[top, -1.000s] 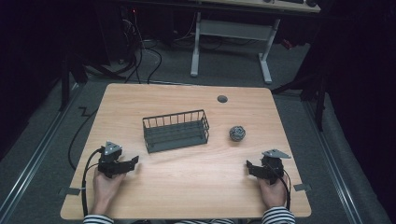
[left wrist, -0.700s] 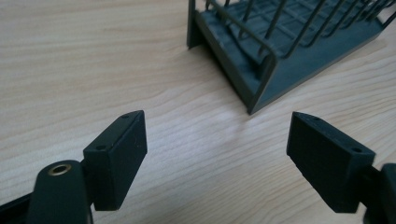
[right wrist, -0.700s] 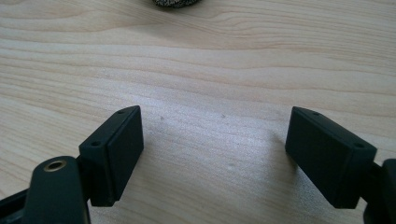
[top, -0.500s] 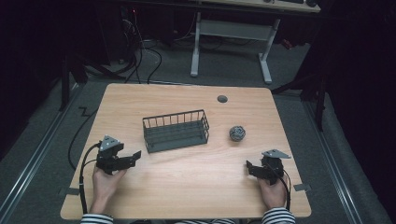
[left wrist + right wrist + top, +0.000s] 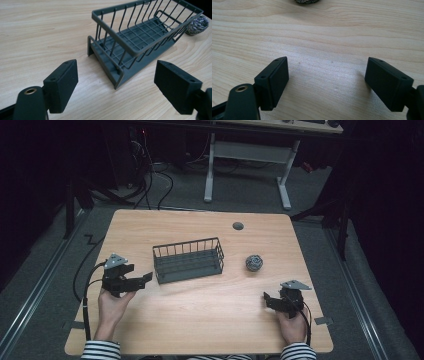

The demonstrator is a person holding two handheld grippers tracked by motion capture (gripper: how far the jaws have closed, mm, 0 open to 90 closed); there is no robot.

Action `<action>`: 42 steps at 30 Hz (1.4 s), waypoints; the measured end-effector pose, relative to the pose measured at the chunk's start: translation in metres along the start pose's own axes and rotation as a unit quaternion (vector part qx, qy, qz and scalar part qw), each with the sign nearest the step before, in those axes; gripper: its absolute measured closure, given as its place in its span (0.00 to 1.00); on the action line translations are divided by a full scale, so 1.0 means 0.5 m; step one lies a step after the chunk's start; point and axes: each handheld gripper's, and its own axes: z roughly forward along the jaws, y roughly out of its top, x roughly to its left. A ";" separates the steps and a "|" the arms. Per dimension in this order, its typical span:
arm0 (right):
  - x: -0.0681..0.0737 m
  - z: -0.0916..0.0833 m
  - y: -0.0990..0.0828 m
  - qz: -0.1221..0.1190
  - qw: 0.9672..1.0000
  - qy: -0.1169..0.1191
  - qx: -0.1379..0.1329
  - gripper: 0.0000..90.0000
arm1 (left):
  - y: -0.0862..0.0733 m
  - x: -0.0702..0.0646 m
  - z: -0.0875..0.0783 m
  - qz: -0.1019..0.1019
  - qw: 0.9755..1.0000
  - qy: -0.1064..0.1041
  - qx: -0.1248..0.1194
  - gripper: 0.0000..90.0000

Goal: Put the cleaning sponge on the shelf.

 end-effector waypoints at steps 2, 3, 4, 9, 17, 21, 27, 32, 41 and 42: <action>0.000 0.000 0.000 0.000 1.000 0.000 0.000 0.21 | 0.009 -0.001 0.003 0.001 1.000 -0.003 0.000 0.22; 0.000 0.000 0.000 0.000 1.000 0.000 0.000 0.21 | 0.017 -0.001 0.007 0.002 1.000 -0.002 0.003 0.22; 0.000 0.000 0.000 0.000 1.000 0.000 0.000 0.21 | 0.017 -0.001 0.007 0.002 1.000 -0.002 0.003 0.22; 0.000 0.000 0.000 0.000 1.000 0.000 0.000 0.21 | 0.042 0.001 0.013 0.001 1.000 0.000 0.000 0.23; 0.000 0.000 0.000 0.000 1.000 0.001 0.000 0.21 | 0.065 0.004 0.054 0.002 1.000 0.009 0.016 0.26; 0.000 -0.001 -0.001 0.000 1.000 0.001 0.000 0.22 | 0.073 0.007 0.074 -0.001 1.000 0.011 0.020 0.29; 0.001 -0.001 -0.001 0.000 1.000 0.001 0.000 0.22 | 0.081 0.007 0.098 0.007 0.999 0.031 0.038 0.32; 0.001 -0.001 -0.001 0.000 1.000 0.001 0.000 0.22 | 0.083 0.005 0.114 0.006 0.998 0.038 0.049 0.37; 0.001 -0.001 -0.001 -0.001 1.000 0.001 0.000 0.22 | 0.081 0.006 0.127 0.008 0.998 0.039 0.058 0.53; 0.001 -0.001 -0.001 0.000 1.000 0.001 0.000 0.22 | 0.081 0.006 0.127 0.008 0.998 0.038 0.059 0.55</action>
